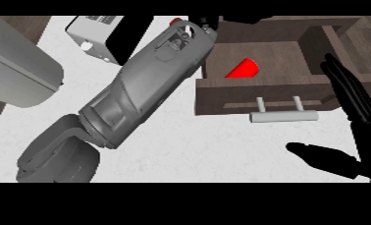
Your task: Pick up the can, place it into the drawer and close the drawer
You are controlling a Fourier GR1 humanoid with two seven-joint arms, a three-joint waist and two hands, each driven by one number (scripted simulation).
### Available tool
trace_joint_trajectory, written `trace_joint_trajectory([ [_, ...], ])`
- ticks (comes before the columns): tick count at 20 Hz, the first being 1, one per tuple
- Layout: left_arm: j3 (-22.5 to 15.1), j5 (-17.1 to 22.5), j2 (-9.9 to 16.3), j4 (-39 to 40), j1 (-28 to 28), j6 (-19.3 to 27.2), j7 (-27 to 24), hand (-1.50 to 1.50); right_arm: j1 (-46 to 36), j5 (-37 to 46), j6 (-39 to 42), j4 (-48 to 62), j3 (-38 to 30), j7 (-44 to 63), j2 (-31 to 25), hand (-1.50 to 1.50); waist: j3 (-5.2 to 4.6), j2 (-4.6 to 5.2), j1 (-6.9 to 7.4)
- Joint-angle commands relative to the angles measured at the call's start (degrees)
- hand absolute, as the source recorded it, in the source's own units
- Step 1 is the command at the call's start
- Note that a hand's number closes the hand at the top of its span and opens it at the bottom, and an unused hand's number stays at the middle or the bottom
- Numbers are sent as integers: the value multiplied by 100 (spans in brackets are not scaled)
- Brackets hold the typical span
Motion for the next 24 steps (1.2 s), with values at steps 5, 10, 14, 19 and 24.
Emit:
trace_joint_trajectory([
  [5, 106, -180, 1, -128, -74, 189, 284, -150, -119, 1862, -751, 1307, 888, -48, 160, -150, -1, -66, 208],
  [10, 32, -315, 664, -821, 136, -160, 873, -150, -824, 2018, -1479, 2674, 554, -282, 381, -150, 0, -99, 368],
  [14, -32, -484, 1060, -1300, 487, -171, 1164, -150, -1208, 2102, -1954, 3493, 436, -380, 615, -150, -1, -108, 396],
  [19, -193, -727, 1314, -2069, 790, 23, 1505, -150, -1732, 2358, -2516, 4656, 225, -461, 728, -150, 1, -107, 442],
  [24, -181, -804, 1687, -2666, 1219, -95, 1627, -150, -2590, 2505, -2823, 5838, -101, -482, 670, -150, 2, -71, 526],
])
